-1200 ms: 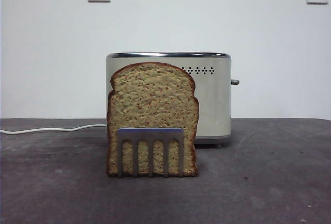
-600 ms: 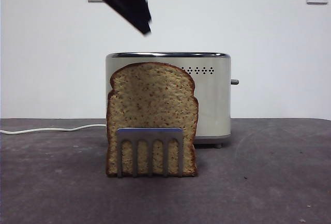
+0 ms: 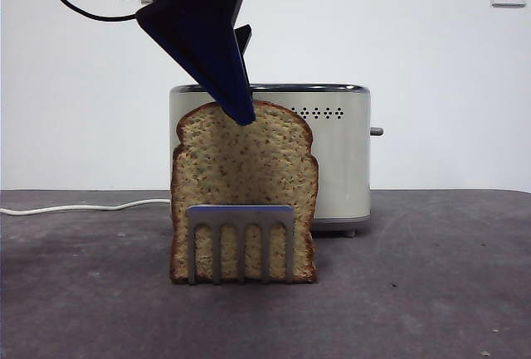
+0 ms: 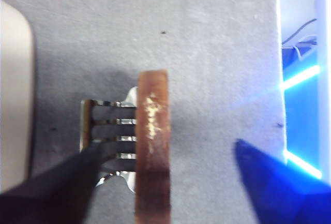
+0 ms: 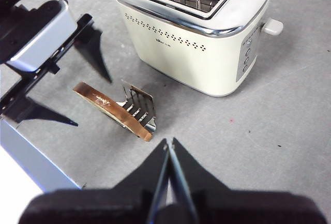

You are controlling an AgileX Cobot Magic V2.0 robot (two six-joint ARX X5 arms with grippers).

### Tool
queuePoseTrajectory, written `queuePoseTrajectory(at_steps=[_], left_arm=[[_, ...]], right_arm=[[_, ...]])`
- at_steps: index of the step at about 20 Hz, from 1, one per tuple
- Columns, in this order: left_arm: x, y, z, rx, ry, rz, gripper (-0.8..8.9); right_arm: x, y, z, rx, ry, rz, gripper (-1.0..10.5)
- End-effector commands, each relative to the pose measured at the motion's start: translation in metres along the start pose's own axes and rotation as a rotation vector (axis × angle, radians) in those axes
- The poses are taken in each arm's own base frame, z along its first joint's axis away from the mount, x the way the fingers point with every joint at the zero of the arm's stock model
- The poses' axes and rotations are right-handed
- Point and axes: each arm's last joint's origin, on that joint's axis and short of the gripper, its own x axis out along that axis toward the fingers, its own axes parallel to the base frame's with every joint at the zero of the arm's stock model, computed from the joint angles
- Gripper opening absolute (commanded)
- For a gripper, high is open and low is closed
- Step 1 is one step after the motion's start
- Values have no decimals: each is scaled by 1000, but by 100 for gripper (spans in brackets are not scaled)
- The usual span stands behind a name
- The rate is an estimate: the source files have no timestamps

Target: Pick up a slice of bread from the rack,put the bread on the toaster,press the button

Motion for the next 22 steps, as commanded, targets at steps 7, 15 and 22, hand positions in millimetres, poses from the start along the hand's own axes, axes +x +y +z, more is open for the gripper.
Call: queuePoseTrajectory(at_steps=[7,15,22], left_arm=[[2,-1,0,10,3,-13,-8],[-1,0,0,13,-5,5,-8],[-54,3,20,32,-82,75,-8]], right_arm=[[0,0,0,-12,-5,2,-12],[0,0,0,-12,-5,2,-12],[0,0,0,-12,-5,2,-12]])
